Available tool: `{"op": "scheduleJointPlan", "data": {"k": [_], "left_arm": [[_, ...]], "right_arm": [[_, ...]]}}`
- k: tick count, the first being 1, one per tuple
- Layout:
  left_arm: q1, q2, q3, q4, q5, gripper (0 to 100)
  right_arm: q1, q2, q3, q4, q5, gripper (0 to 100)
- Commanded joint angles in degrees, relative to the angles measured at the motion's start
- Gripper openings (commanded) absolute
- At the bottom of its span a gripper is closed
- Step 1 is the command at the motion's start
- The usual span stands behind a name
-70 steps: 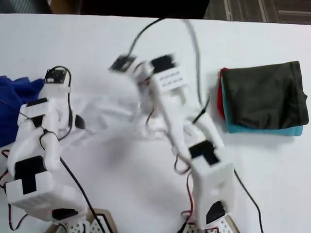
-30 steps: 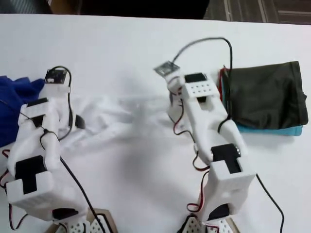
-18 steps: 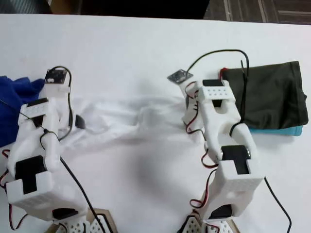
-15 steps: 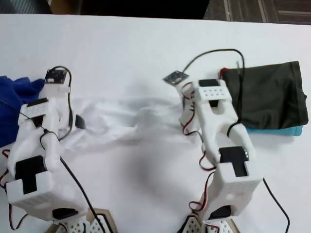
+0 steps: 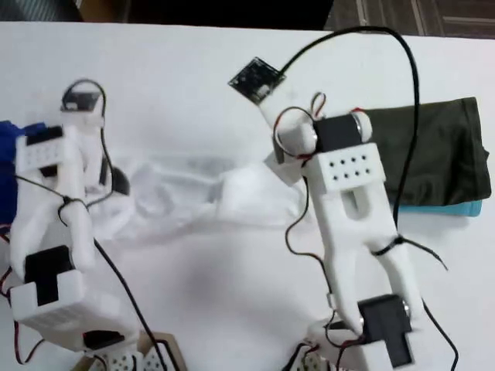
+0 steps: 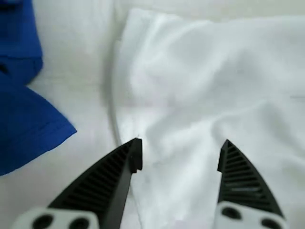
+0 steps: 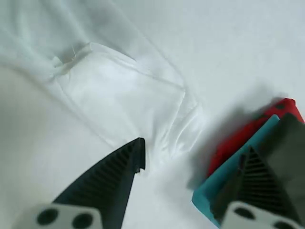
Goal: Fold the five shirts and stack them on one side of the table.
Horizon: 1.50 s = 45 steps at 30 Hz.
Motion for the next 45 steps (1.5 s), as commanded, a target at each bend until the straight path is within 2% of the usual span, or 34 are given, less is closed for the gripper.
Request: {"op": "scheduleJointPlan", "data": {"k": [1,5,9,15,30,34,36,41,45], "left_arm": [[-2.90,-0.18,-10.59,6.77,2.20,28],[-7.47,0.79,-8.48,2.11,3.52,28],[-6.77,5.27,-5.58,-0.26,3.96,28],[-6.68,14.51,-7.96,-1.23,7.47,28],[-4.66,31.65,-27.03,14.59,6.95,28],[-3.60,34.99,-32.04,18.20,4.04,27],[-2.29,35.69,-33.89,20.40,2.02,24],[2.37,36.31,-35.38,23.91,-2.29,10],[2.46,36.31,-35.56,24.00,-2.64,2]], "right_arm": [[1.71,-4.79,2.02,0.31,-0.35,31.9],[2.77,-8.66,4.04,0.22,-0.09,31.9],[3.30,-12.09,3.96,0.22,-0.09,31.9],[3.38,-13.58,4.04,1.01,-0.09,31.9],[3.38,-13.67,3.78,1.80,0.00,31.9],[3.38,-13.67,3.78,1.80,0.00,31.9],[3.38,-13.67,3.78,1.80,0.00,31.9],[3.47,-13.67,3.60,1.71,0.00,31.9],[6.55,-15.43,3.08,1.80,0.00,31.9]]}}
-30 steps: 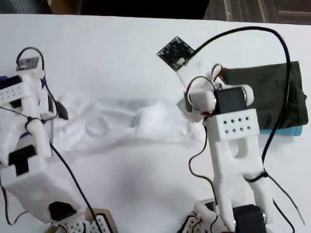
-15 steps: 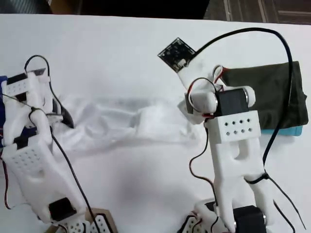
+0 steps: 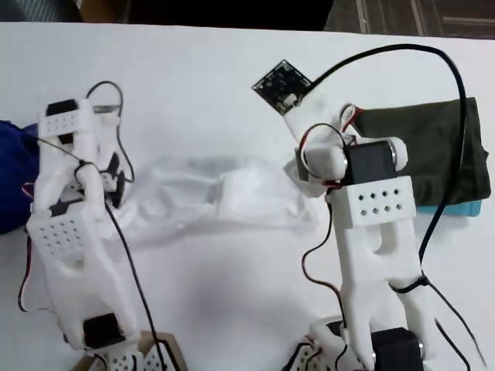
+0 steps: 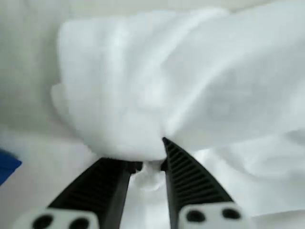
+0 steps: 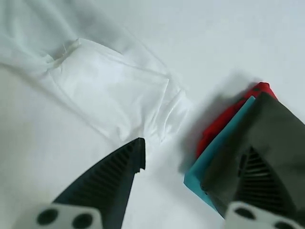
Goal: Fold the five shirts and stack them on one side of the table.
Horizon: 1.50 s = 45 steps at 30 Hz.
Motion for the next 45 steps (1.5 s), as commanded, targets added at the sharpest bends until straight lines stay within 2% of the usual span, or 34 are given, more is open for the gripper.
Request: {"op": "scheduleJointPlan", "data": {"k": [1,8,13,15,23,31,38,40,43,45], "left_arm": [[0.09,-0.35,-1.63,1.32,-0.97,3],[0.00,-1.14,-1.89,2.02,-0.62,6],[-2.81,-4.04,-1.80,3.34,-0.79,27],[-5.36,-5.19,-1.80,2.73,-0.88,30],[-11.43,-5.80,-1.36,-0.97,-0.62,28],[-7.30,3.69,-1.80,-1.49,-0.53,28],[-5.01,5.10,-1.80,-0.97,-0.97,27],[-4.48,5.10,-1.89,0.00,-1.58,20],[-4.04,5.10,-1.80,0.97,-3.69,1],[-4.31,5.10,-1.80,1.49,-4.31,5]], "right_arm": [[3.47,-4.35,-1.32,0.22,0.00,31.9],[6.37,-6.64,-0.44,0.40,0.00,31.9],[5.93,-6.64,1.32,-0.04,0.00,31.9],[6.02,-6.64,1.32,-0.04,0.00,31.9],[5.93,-6.64,1.32,-0.13,0.00,31.9],[5.93,-6.99,1.23,0.13,0.00,31.9],[6.29,-7.16,0.97,0.84,0.00,31.9],[6.29,-7.25,0.88,2.07,0.00,31.9],[6.64,-7.87,1.23,4.53,0.00,31.8],[8.48,-9.19,1.93,5.32,0.00,31.8]]}}
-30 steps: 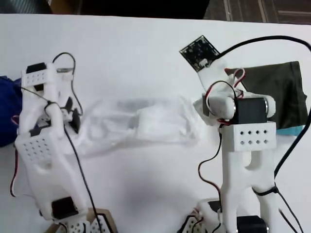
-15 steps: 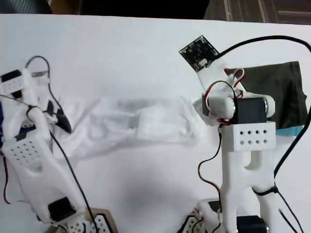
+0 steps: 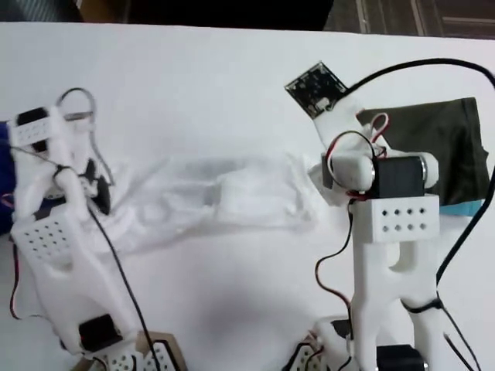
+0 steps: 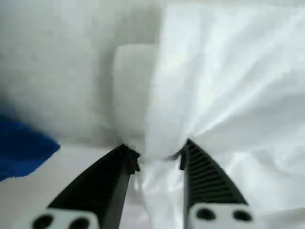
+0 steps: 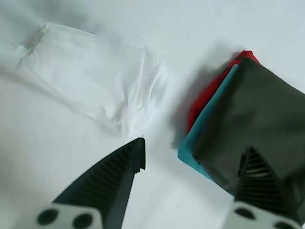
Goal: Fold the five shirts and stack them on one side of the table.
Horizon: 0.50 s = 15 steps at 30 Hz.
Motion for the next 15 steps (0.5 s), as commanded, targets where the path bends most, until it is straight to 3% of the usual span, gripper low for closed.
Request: {"op": "scheduleJointPlan", "data": {"k": [1,8,15], "left_arm": [[0.53,0.53,-0.13,0.88,-1.32,3],[-7.03,0.44,-7.08,4.40,-4.31,3],[-9.32,-1.58,-10.95,4.66,-6.24,3]], "right_arm": [[3.47,-4.18,0.88,1.10,0.00,31.8],[14.55,-11.65,16.88,-0.48,1.14,31.9],[17.89,-26.07,48.44,-17.10,7.21,31.9]]}}
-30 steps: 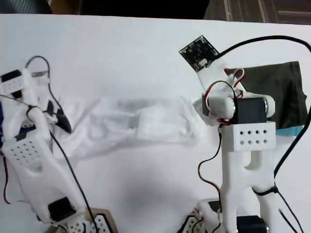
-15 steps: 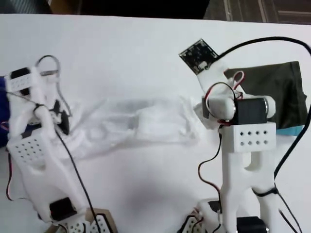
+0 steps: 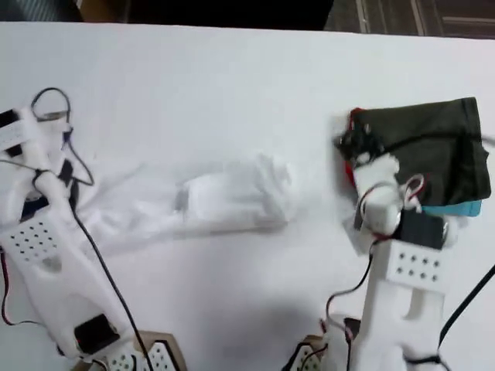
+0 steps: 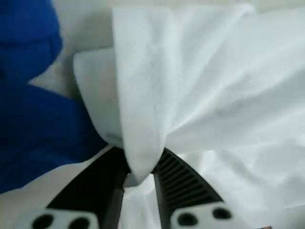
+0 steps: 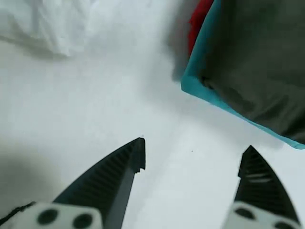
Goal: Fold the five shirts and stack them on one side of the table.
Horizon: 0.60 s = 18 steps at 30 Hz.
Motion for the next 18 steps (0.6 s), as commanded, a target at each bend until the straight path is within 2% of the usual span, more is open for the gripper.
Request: {"op": "scheduleJointPlan", "data": {"k": [1,6,9,14,18], "left_arm": [[0.35,-4.13,-1.27,1.05,-0.88,3],[6.68,-16.26,4.97,1.05,0.09,3],[12.75,-26.11,9.80,1.05,2.29,3],[25.58,-39.21,13.93,0.88,2.55,3],[36.31,-43.52,12.70,0.79,2.90,3]], "right_arm": [[1.10,-8.22,16.53,-9.89,1.14,31.9],[1.19,-14.46,37.19,-24.48,0.88,31.9],[1.19,-16.84,44.48,-29.14,0.97,31.9],[1.27,-19.74,45.27,-29.49,0.62,31.9],[1.27,-20.35,45.89,-29.58,0.62,31.9]]}}
